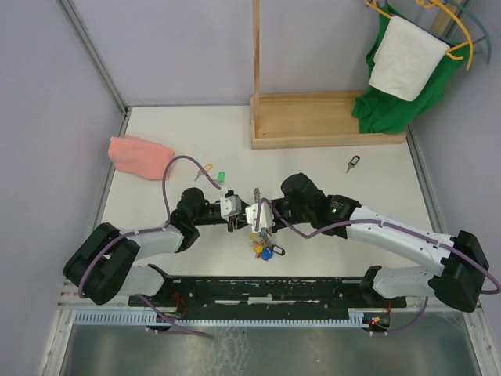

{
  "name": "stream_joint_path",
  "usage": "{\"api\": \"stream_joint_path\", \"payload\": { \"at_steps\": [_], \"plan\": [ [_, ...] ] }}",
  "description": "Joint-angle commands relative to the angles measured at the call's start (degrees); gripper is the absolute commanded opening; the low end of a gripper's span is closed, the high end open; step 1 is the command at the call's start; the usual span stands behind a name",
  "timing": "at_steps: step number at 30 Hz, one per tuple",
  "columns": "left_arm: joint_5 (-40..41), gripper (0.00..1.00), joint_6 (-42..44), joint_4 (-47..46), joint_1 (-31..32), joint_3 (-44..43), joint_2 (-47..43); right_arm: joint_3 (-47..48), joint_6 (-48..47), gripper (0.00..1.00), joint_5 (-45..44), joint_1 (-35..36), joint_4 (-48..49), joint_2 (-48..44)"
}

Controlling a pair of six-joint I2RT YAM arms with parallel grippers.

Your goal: Put the keys on the keyring

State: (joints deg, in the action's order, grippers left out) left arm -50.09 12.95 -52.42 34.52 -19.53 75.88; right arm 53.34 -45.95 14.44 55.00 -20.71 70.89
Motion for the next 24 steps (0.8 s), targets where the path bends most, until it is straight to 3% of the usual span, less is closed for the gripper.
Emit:
{"api": "stream_joint_path", "payload": {
  "at_steps": [1, 8, 14, 24],
  "plan": [
    [-0.8, 0.31, 2.2, -0.9, 0.2, -2.4, 0.8, 3.6, -0.8, 0.01, 2.1, 0.2, 3.0, -0.4],
    [-0.3, 0.03, 1.6, -0.1, 0.2, -2.8, 0.9, 3.7, -0.9, 0.01, 1.3, 0.4, 2.1, -0.5],
    [3.8, 0.03, -1.6, -2.3, 0.2, -1.1, -1.3, 1.6, -0.1, 0.01, -3.7, 0.4, 1.6, -2.3],
    [7.4, 0.03, -11.5, -14.3, 0.2, 2.2, -2.6, -5.4, 2.4, 0.01, -7.5, 0.4, 5.2, -6.0]
  ]
}}
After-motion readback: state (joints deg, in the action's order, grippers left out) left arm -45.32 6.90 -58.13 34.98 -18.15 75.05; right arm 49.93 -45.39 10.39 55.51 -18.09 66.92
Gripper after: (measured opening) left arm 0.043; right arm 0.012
